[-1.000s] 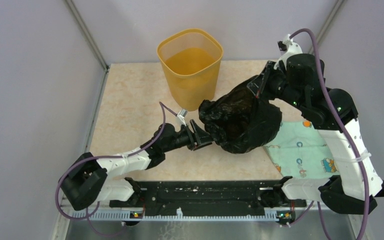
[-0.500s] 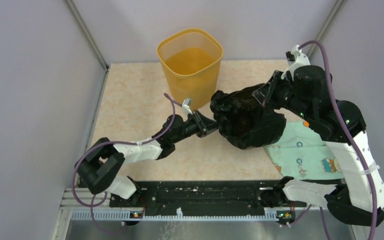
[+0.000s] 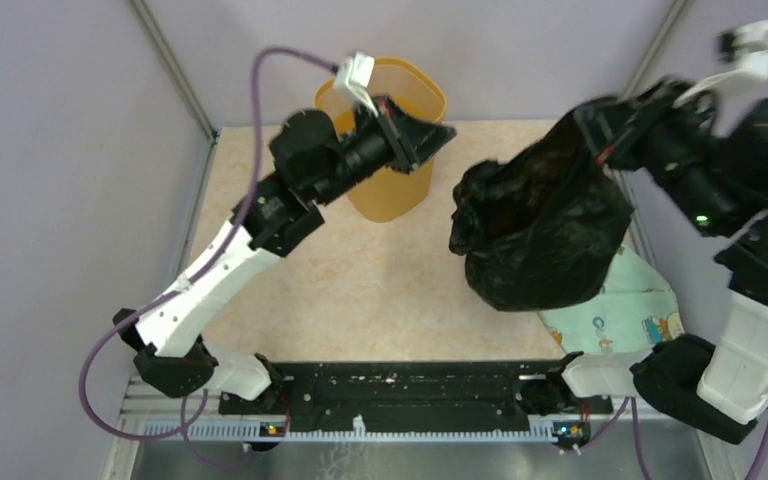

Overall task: Put the trash bags into the trash bin
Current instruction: Unfold the trash bag at the center of the board.

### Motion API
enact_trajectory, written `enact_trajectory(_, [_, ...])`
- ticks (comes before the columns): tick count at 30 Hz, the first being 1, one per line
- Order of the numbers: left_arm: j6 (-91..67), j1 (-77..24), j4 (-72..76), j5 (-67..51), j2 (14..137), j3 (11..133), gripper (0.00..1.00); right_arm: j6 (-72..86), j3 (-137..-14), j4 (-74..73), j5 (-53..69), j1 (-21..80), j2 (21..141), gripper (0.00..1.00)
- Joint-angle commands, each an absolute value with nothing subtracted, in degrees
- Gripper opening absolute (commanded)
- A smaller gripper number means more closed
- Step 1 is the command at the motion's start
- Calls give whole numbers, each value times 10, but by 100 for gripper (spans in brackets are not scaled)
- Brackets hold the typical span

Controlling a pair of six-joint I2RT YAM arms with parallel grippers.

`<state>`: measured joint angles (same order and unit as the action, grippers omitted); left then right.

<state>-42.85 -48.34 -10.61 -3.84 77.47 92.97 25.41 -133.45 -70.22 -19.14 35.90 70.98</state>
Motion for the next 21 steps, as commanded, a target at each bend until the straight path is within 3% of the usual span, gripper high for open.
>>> enact_trajectory(1, [-288,-542,-330,27,825,1181,0,208,-1504,-593,-133,362,704,0])
enact_trajectory(2, [-299,-542,-336,38,814,1156,2,214,-1452,-562,-132,362,674,0])
enact_trajectory(6, [-364,-536,-223,53,698,896,35,260,-1110,-462,-128,362,553,0])
enact_trajectory(11, [-475,-511,-106,-14,625,651,45,325,-860,-471,-103,362,531,0])
enact_trajectory(14, [-534,-506,-19,-68,613,531,48,346,-830,-420,-61,362,531,0])
enact_trajectory(21, [-634,-483,154,-124,583,350,59,332,-981,-440,-47,361,615,0])
